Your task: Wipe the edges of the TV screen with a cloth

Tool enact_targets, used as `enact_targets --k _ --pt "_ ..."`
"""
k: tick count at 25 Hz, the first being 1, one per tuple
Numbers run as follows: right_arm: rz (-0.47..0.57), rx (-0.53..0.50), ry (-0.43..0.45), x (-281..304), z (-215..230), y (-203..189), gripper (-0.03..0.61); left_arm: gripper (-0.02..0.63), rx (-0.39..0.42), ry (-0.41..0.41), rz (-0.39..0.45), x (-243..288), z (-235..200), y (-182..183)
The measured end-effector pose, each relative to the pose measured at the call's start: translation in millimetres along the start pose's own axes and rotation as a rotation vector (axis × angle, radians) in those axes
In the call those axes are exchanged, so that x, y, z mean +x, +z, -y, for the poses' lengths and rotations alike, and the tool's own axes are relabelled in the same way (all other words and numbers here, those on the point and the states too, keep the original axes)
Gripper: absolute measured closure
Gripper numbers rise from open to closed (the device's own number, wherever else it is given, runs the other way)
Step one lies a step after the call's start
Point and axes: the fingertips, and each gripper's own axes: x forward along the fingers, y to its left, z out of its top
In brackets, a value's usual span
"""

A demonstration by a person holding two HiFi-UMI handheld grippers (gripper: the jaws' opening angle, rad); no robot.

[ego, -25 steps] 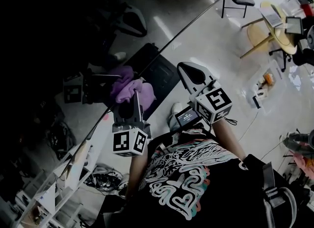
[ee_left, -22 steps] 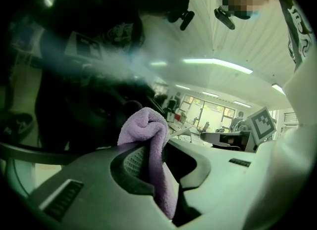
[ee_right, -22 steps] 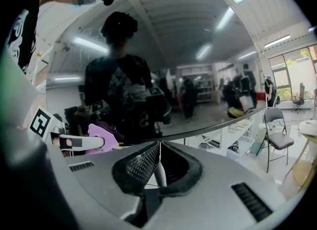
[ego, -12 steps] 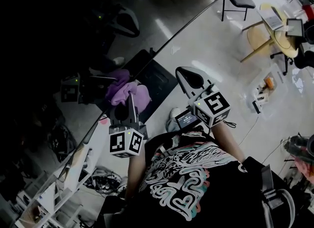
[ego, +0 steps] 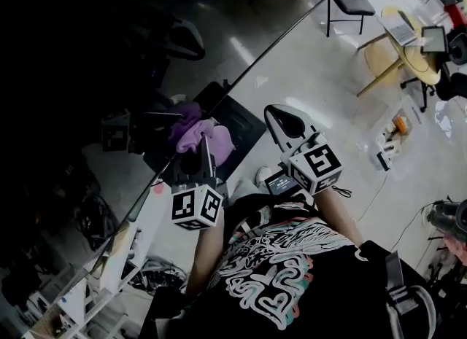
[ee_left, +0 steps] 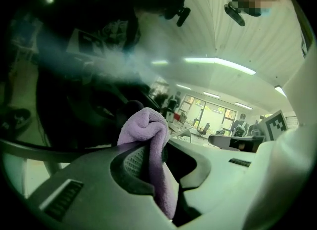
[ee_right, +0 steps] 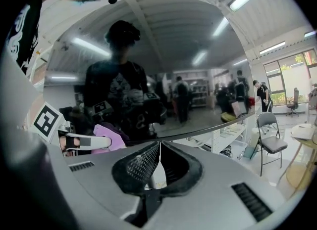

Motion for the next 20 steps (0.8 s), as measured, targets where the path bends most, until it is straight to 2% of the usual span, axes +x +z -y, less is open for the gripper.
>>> enact_targets --k 8,15,20 --pt "0.032 0.008 -0.087 -9.9 -18.6 20.7 0.546 0.541 -0.247 -0.104 0.0 -2.1 -3.3 5.9" --pt "0.065 0.022 -0.152 -22.2 -31.2 25.5 0.546 0.541 -0.404 -0.187 -0.017 3.2 0.1 7.7" --pt "0.094 0.032 -0.22 -40.3 -31.5 25.1 0.546 0.541 -0.478 -0.234 -0.021 9.4 5.5 10.5"
